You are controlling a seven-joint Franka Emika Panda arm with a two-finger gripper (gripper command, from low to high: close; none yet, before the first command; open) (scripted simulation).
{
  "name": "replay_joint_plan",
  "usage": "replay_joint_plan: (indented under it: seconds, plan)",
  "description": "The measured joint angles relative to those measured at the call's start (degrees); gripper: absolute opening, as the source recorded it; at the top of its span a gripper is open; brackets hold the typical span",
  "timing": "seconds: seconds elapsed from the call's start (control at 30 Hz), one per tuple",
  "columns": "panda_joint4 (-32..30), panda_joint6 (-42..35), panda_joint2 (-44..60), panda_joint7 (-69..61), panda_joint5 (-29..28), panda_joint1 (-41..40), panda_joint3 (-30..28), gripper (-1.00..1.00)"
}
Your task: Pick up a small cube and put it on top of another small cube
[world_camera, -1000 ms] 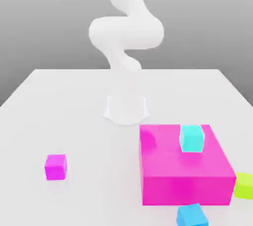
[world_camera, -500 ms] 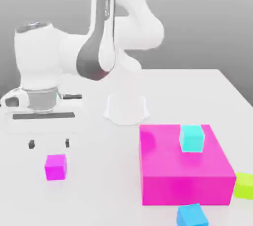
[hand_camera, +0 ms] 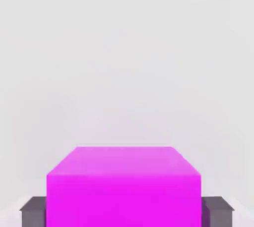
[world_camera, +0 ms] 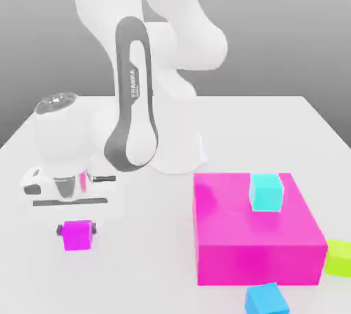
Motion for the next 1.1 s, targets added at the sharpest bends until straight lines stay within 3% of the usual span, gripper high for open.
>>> replay_joint_plan:
  seconds: [0.13,0.4,0.73,1.1]
  plan:
    - [-0.2,-0.7,-1.0,0.9,-1.2,1.0,-1.3,-1.0]
    - [-2.7,-8.4,-11.6,12.0,-16.1,8.5,-12.3,-1.0]
    - [1.1,-5.6,-10.7,11.3,-34.8,14.9,-11.8,-1.0]
    - [10.6,-5.6,-6.1,9.4,-52.3,29.6,-4.9,-1.0]
